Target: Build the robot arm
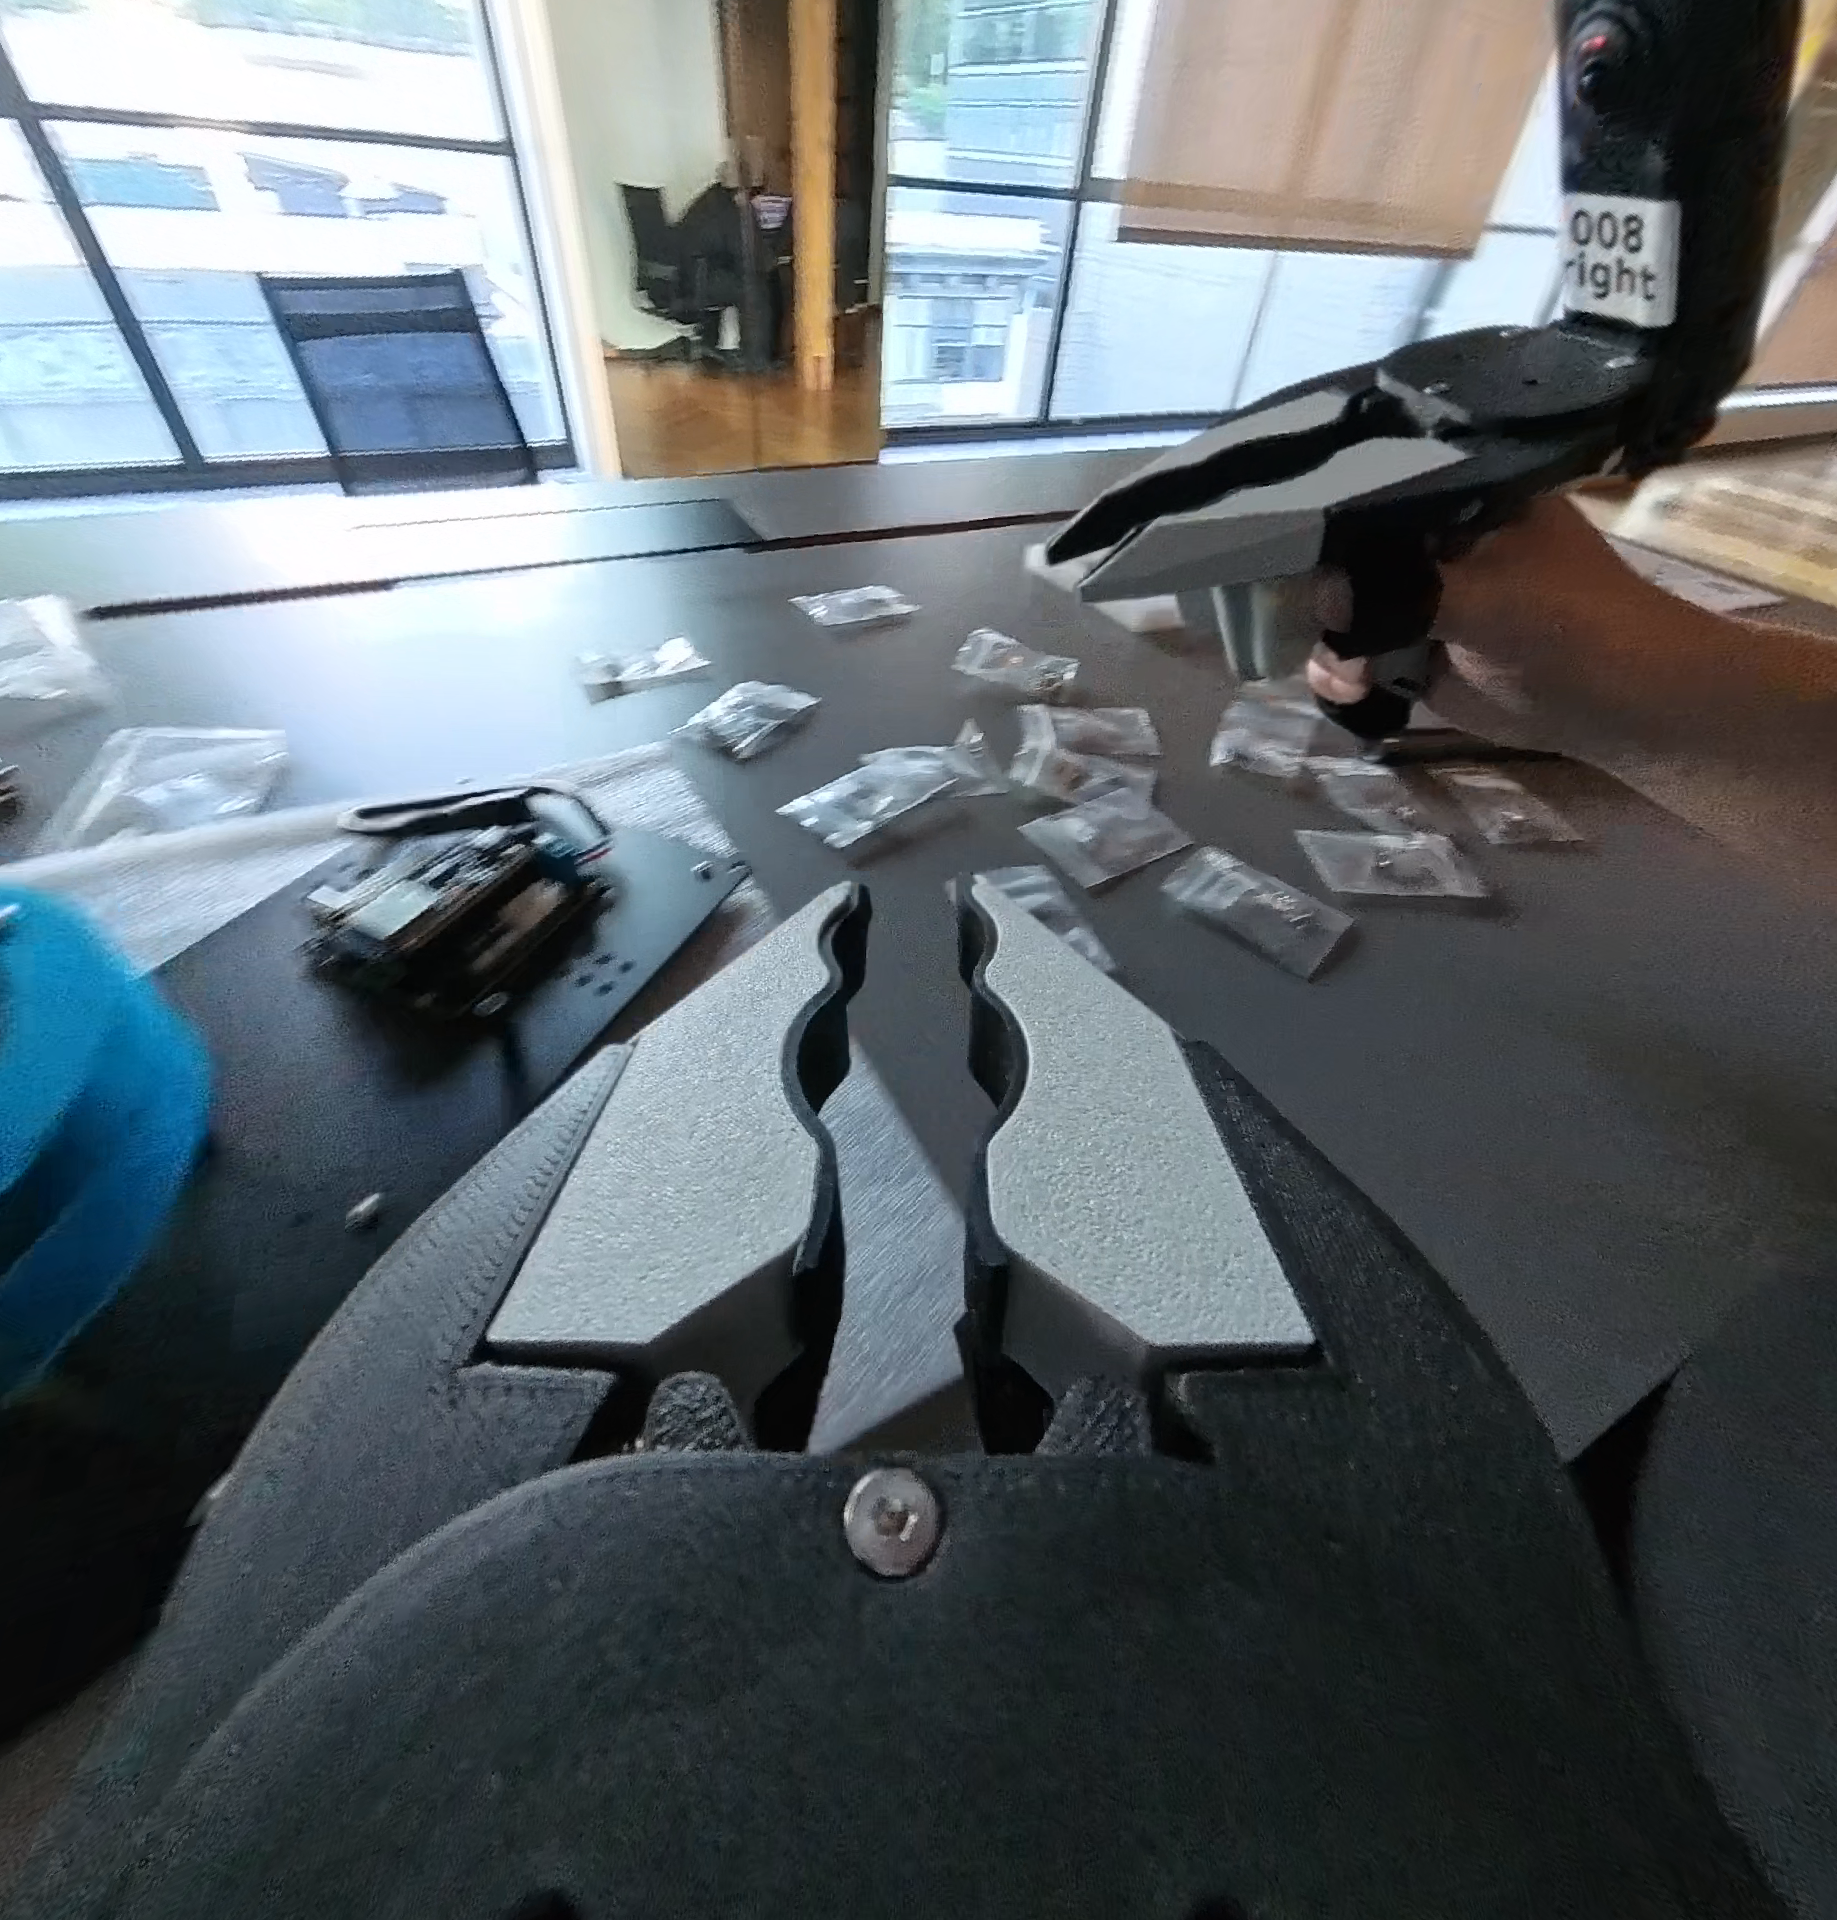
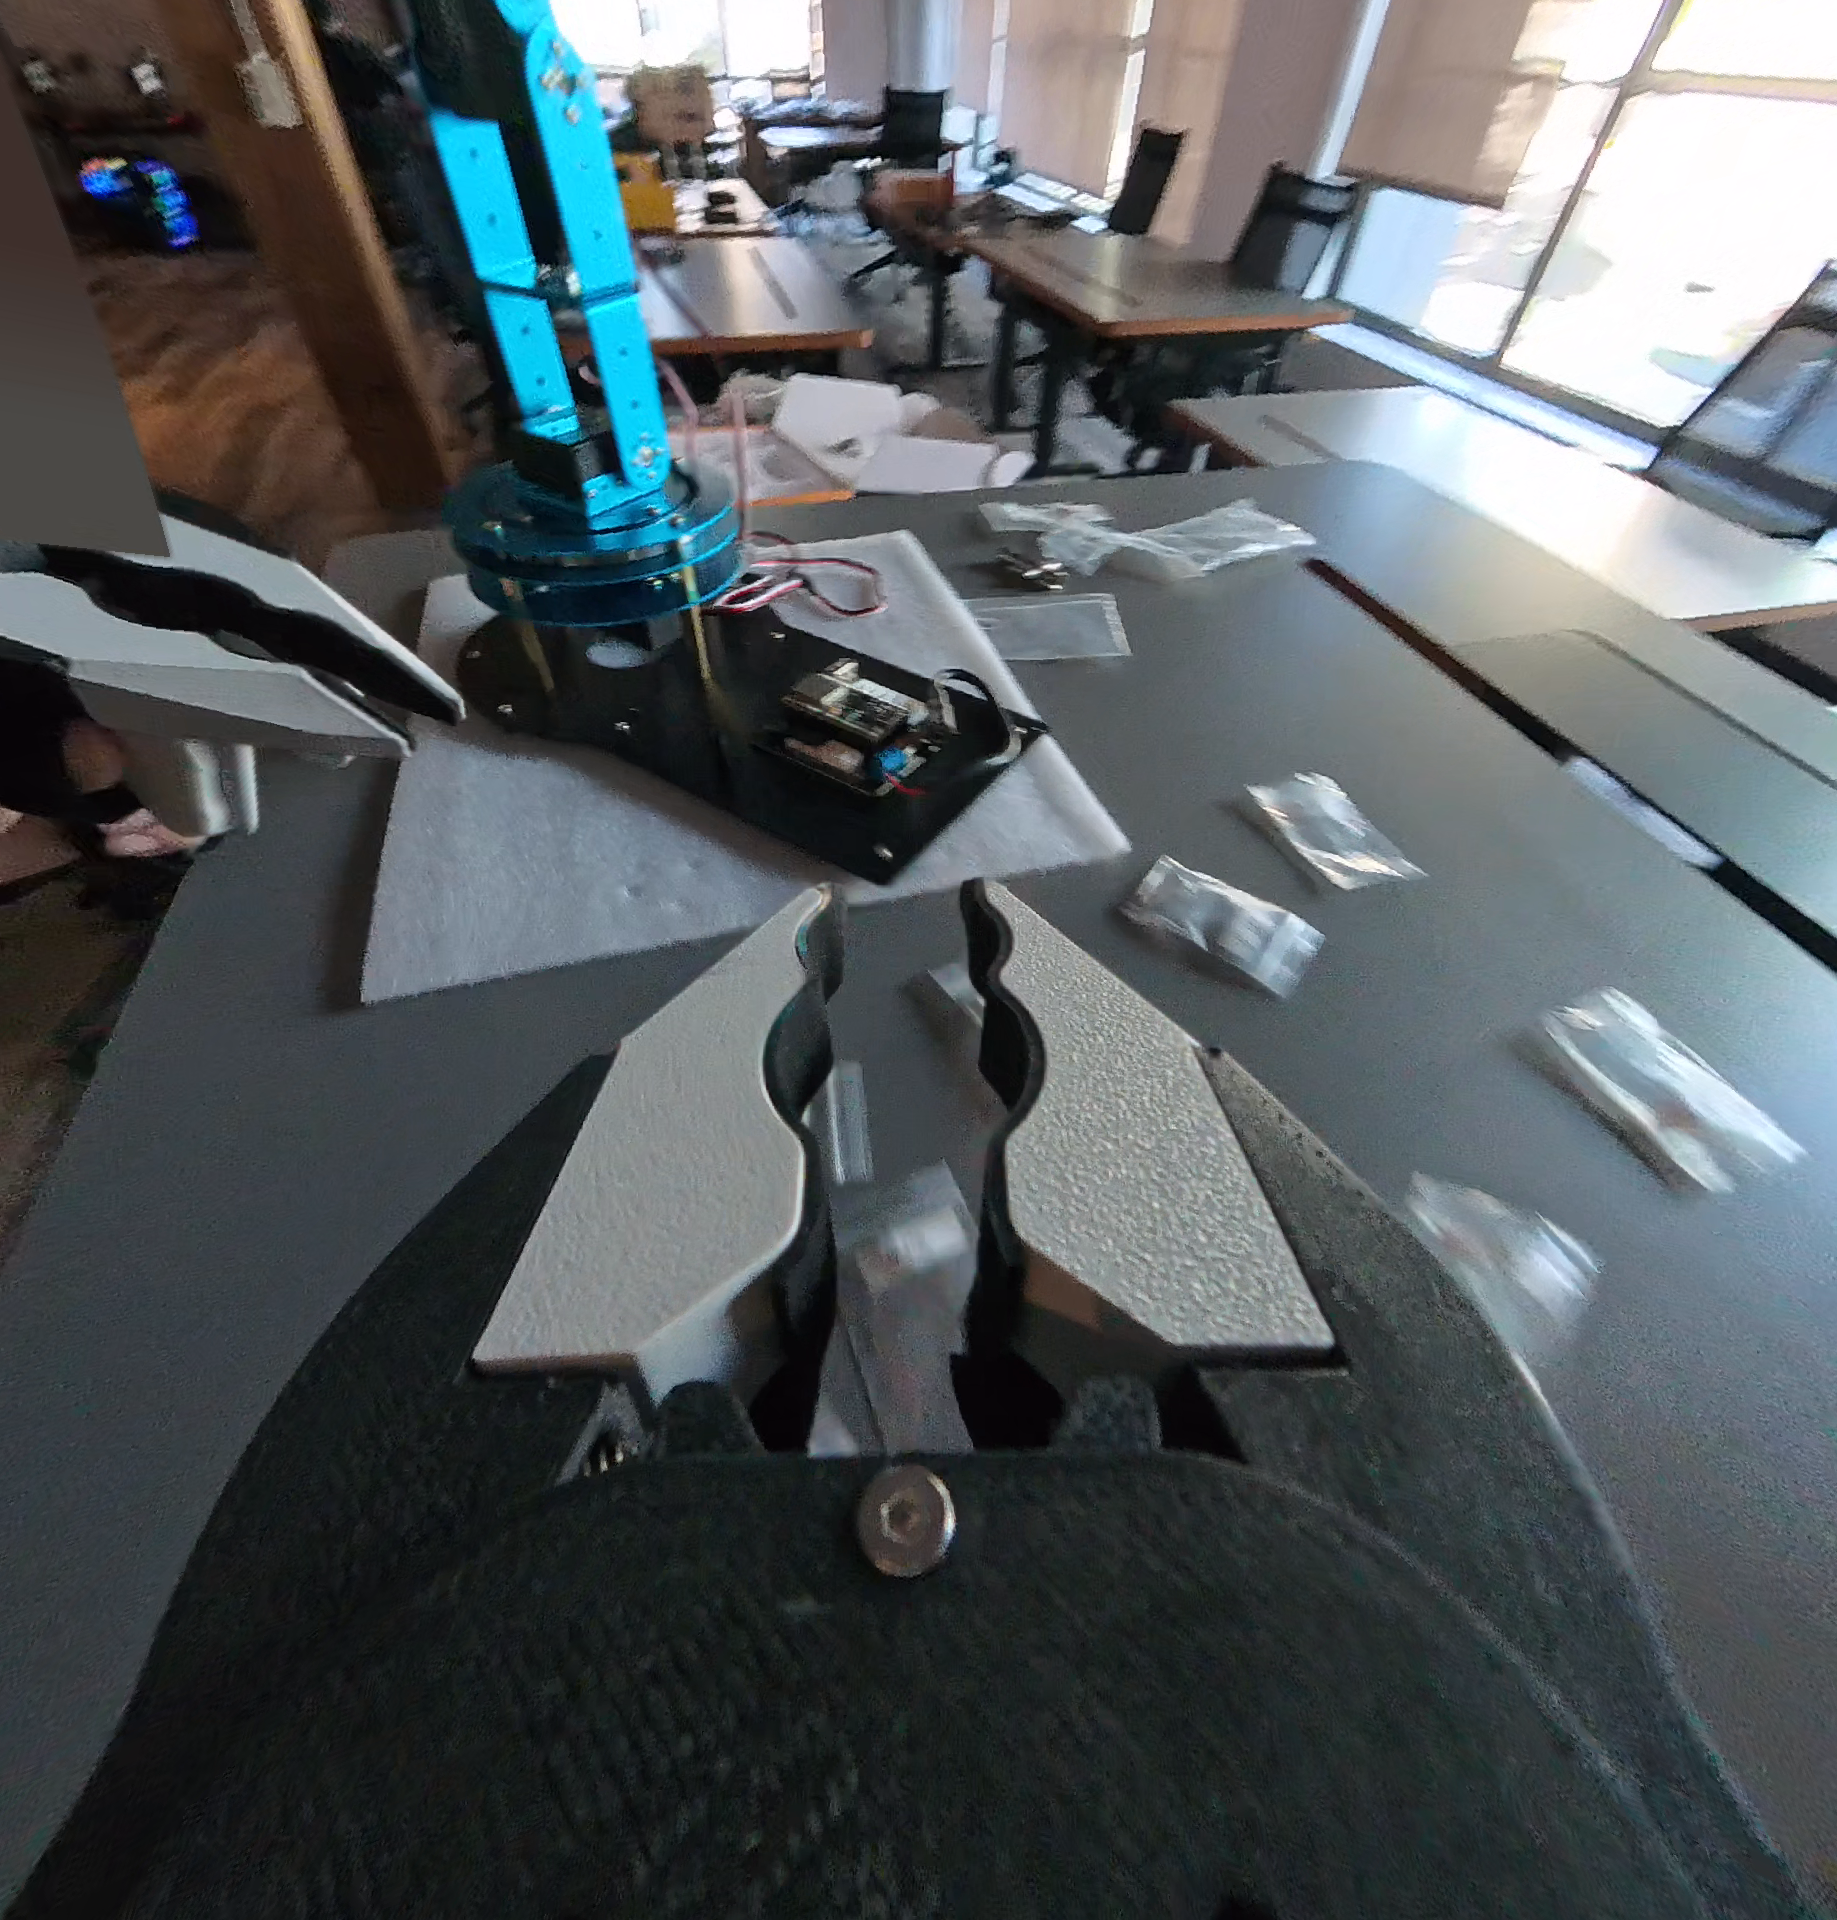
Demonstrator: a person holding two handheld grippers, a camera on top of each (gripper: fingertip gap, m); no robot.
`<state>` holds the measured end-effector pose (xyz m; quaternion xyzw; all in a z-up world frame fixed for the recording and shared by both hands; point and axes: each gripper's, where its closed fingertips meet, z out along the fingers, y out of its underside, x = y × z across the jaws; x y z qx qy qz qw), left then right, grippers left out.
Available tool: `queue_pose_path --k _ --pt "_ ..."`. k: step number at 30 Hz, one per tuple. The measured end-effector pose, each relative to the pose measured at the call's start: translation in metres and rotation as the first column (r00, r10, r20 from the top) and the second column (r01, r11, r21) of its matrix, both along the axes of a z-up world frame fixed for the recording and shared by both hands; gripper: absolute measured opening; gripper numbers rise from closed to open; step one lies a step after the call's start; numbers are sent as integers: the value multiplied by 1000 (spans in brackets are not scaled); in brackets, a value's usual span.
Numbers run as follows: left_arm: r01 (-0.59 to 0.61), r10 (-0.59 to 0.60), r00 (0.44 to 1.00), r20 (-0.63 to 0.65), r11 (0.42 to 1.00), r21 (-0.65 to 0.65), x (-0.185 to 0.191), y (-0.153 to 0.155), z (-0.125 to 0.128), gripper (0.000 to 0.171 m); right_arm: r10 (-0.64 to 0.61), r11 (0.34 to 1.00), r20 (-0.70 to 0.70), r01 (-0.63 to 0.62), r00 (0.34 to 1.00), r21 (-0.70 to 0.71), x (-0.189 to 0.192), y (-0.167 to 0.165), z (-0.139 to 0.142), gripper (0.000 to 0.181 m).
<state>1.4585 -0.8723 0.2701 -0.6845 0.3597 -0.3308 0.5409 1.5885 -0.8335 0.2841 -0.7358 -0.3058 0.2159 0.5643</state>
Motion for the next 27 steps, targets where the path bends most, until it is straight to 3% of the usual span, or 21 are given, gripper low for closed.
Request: queue_pose_path --k 4,8,15,20,25,27 --pt "116 -116 993 -6 993 10 63 -20 12 17 -180 980 -29 181 983 86 91 -55 27 24" --pt "181 -181 983 1 983 5 131 -45 21 18 -388 905 -55 391 920 165 205 -122 40 23" --pt "52 -49 997 53 997 -49 219 -60 26 24 -555 825 101 532 825 190 378 -215 8 20" --pt "10 -6 999 46 995 -96 253 -75 40 26 -590 804 113 568 800 174 452 -226 -7 19" --pt "-36 34 999 -15 992 -123 262 -87 33 26 -609 780 106 570 786 259 481 -212 -9 17" --pt "-63 58 997 -47 990 -130 261 -87 28 26 -608 786 62 590 791 185 485 -210 -17 17"
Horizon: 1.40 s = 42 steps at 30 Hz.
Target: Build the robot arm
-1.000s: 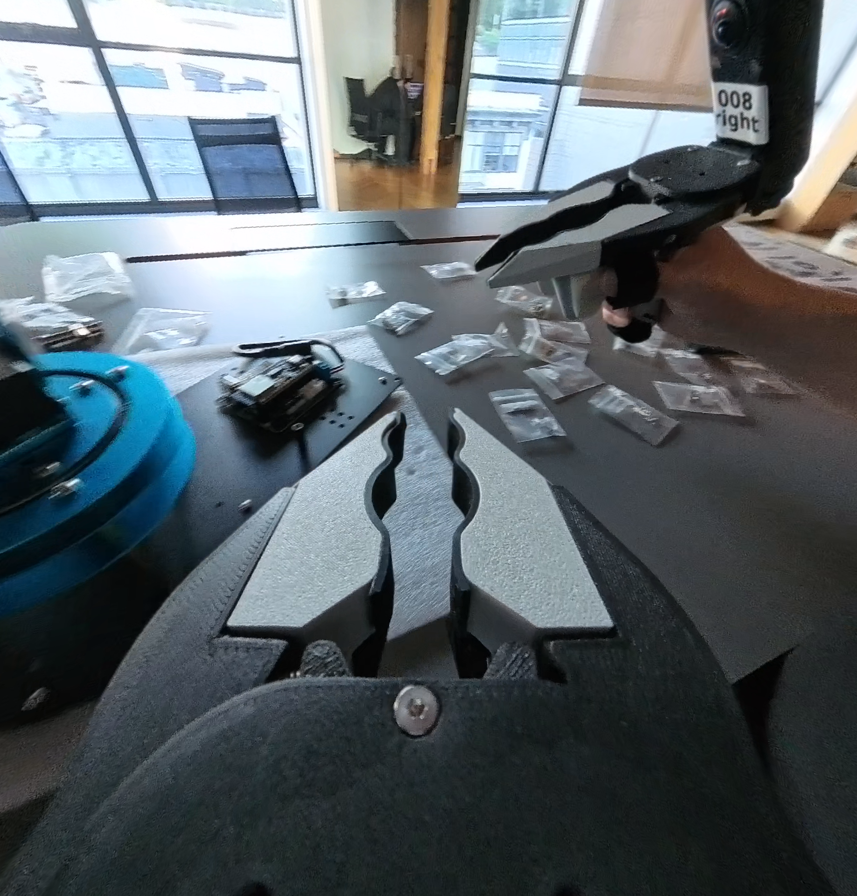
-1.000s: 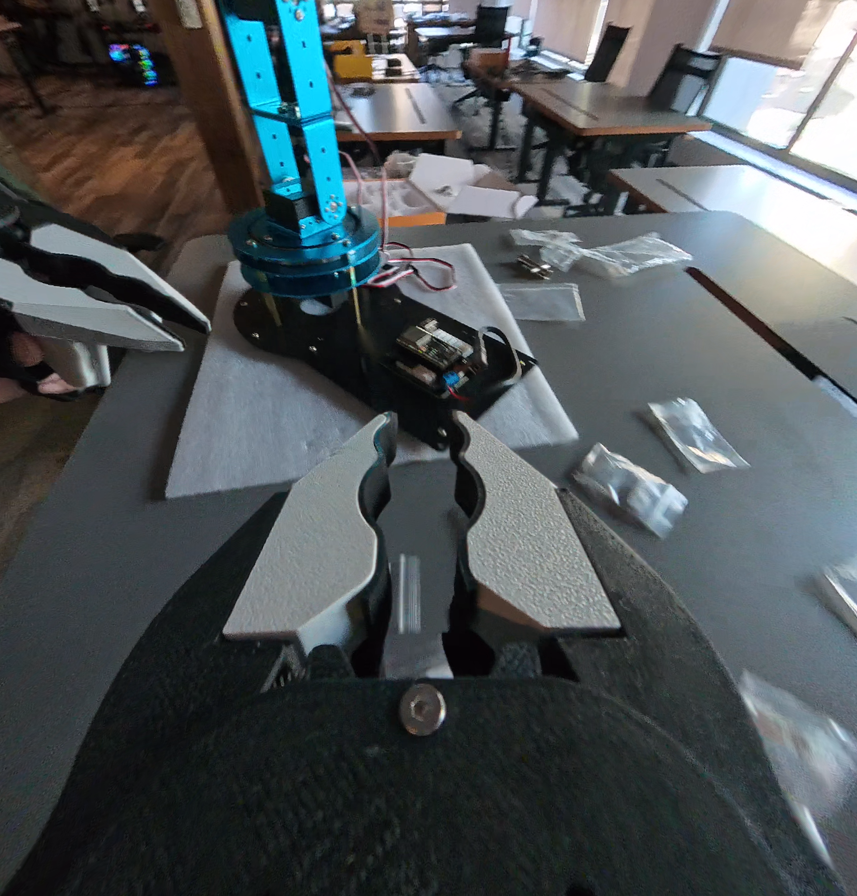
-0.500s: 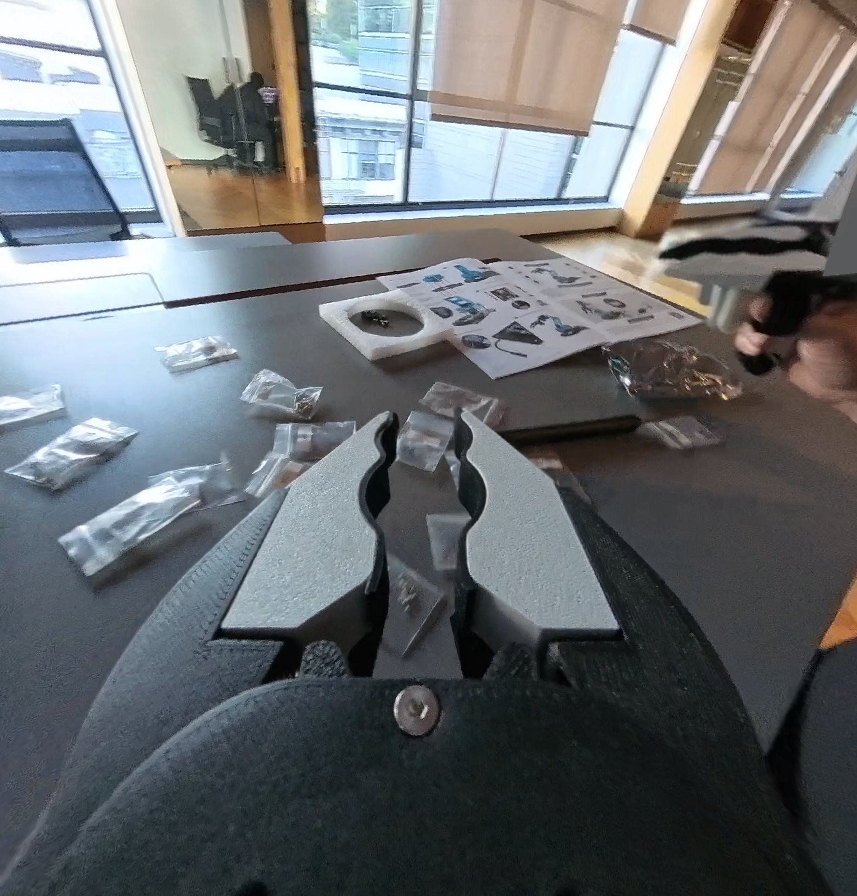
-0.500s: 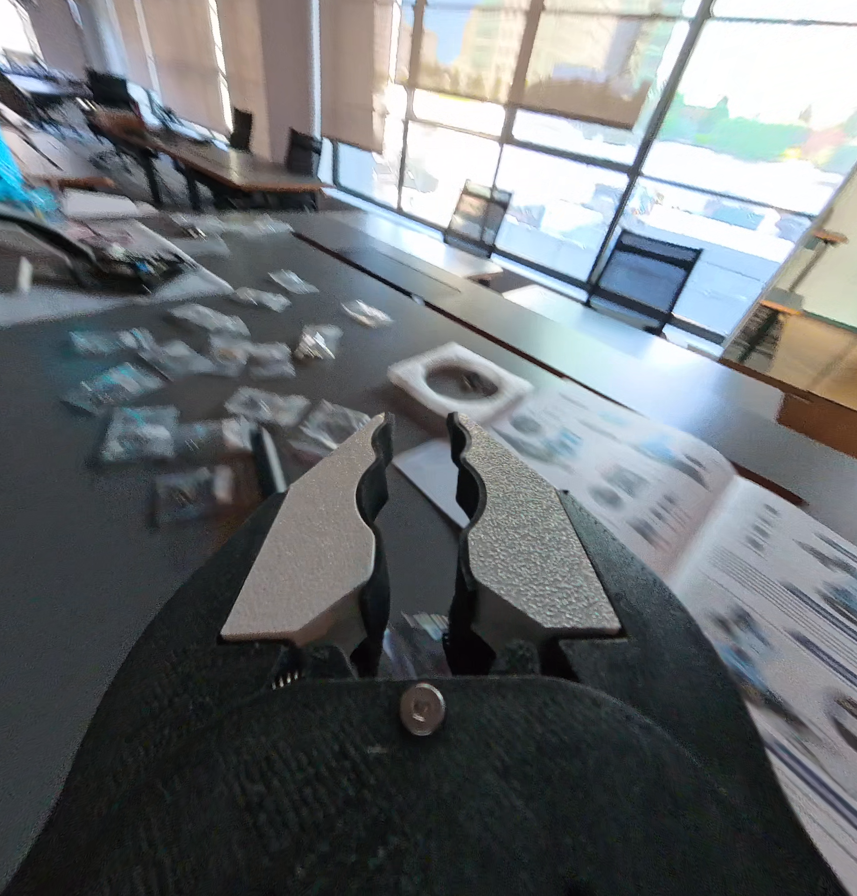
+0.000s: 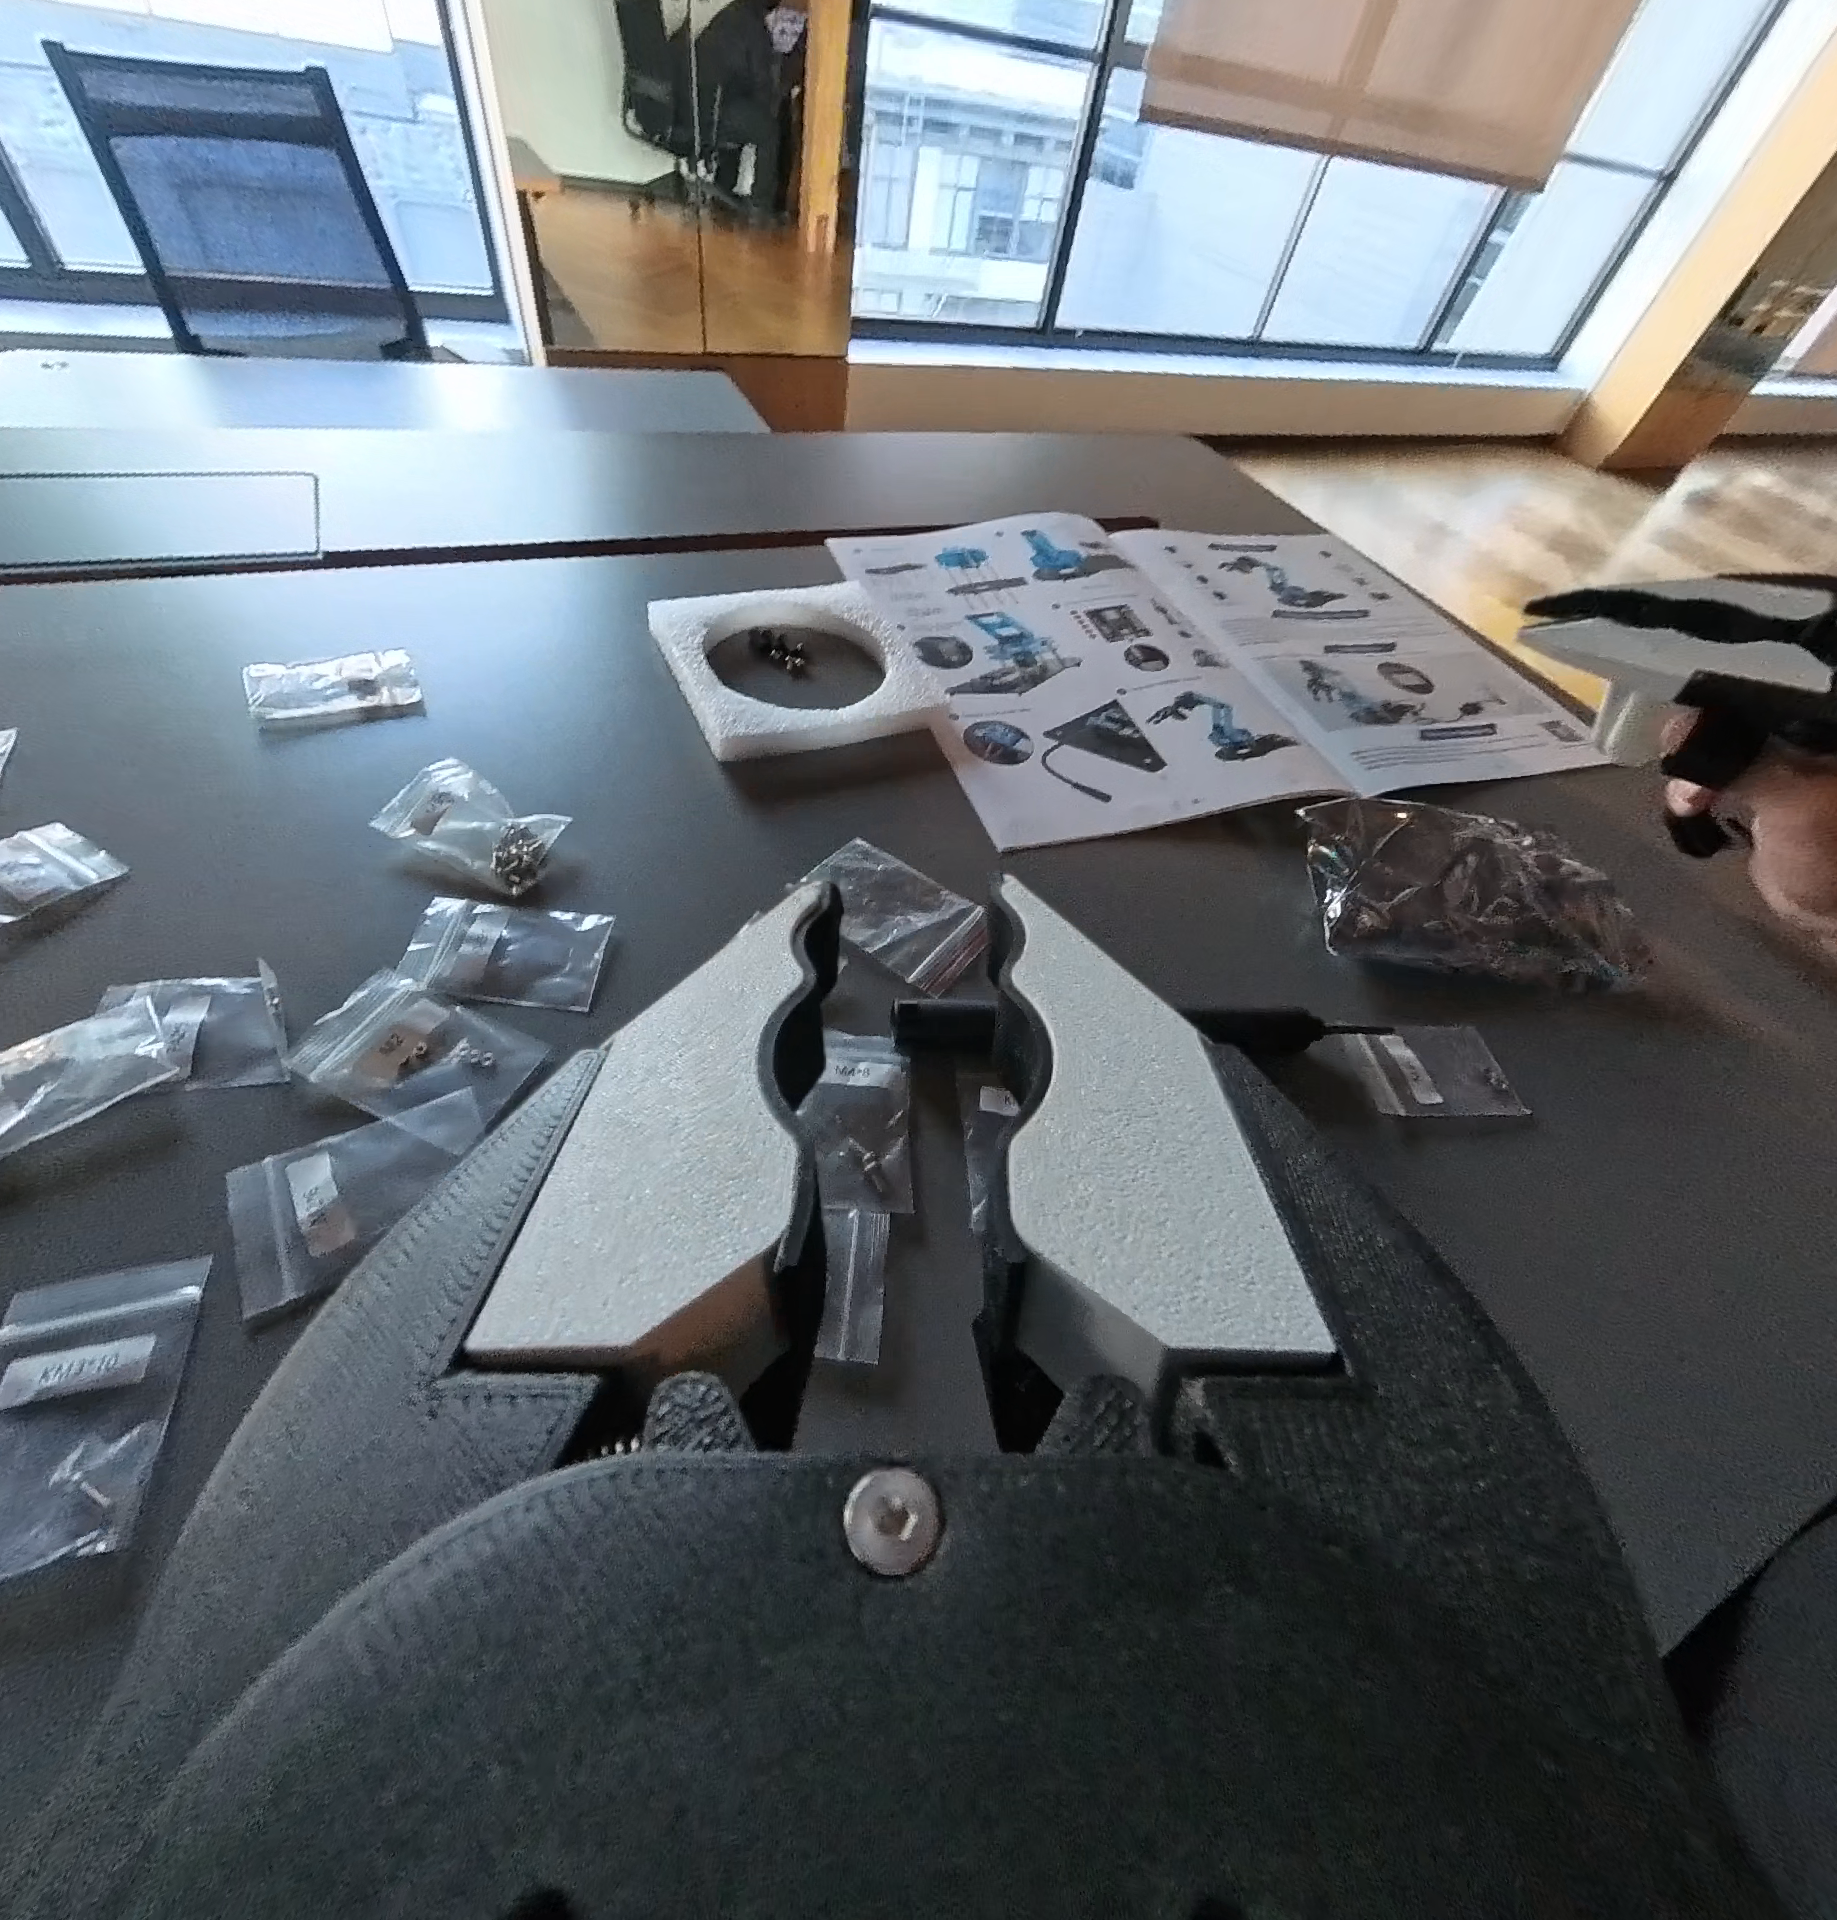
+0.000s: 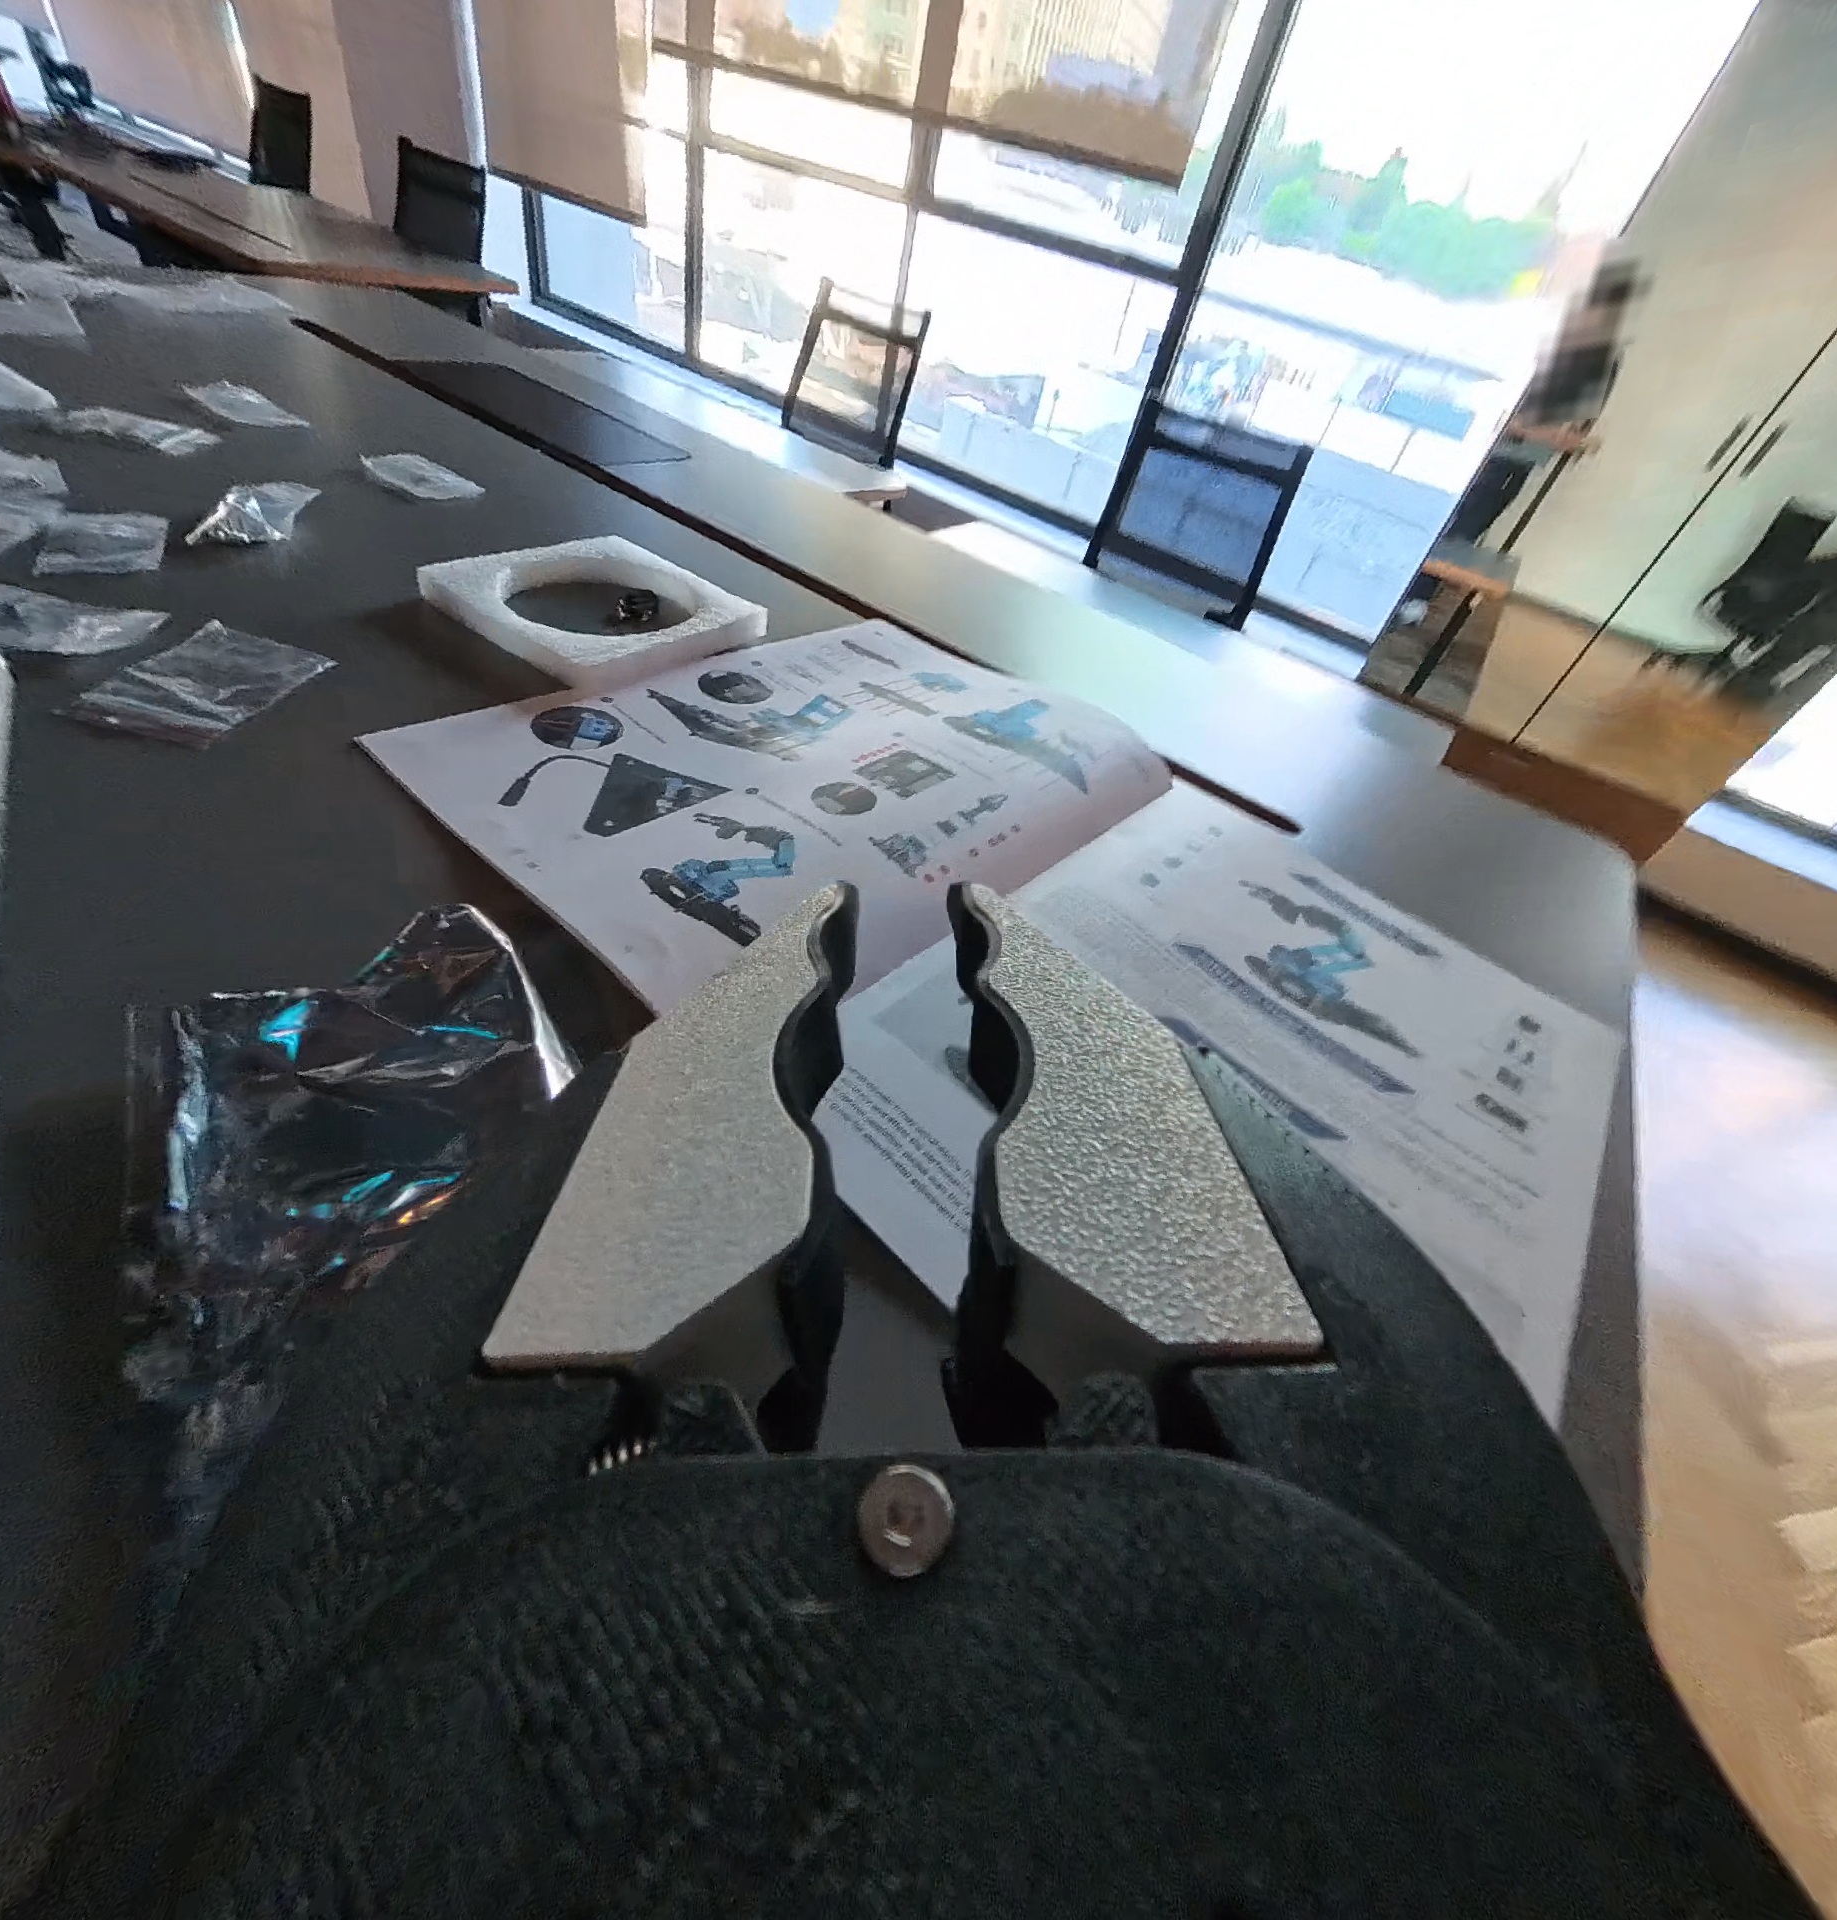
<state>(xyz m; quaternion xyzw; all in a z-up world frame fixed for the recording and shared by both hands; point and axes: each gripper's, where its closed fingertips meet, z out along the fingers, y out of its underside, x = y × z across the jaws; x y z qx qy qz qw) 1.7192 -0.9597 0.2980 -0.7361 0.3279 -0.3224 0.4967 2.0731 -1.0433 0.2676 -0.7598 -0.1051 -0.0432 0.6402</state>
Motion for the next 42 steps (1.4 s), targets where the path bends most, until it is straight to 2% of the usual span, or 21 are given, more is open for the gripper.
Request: queue_pose_path --k 5,13,23,28,35,39,42 --pt "-55 56 998 30 998 -31 1 2 -7 26 -19 1000 -26 19 999 14 -2 6 -1 17" --pt "-87 88 996 19 995 -40 10 4 -11 25 35 999 -141 -36 989 -11 -16 8 -5 13" --pt "-74 72 996 -50 997 -30 28 0 -11 24 42 998 -122 -48 992 -41 -20 8 -6 13" --pt "-65 64 996 -66 998 -18 23 -6 -8 23 64 997 -99 -69 993 -46 -25 8 -5 13" --pt "-98 98 992 -80 995 -7 -26 -9 -3 24 118 991 -74 -122 990 -48 -37 10 -8 13" --pt "-134 131 987 -95 991 -24 -74 -5 1 25 128 989 -95 -134 987 -60 -45 15 -4 14" --pt "-176 170 981 -98 982 -63 -118 3 5 25 179 973 -128 -195 975 -121 -74 25 10 16"
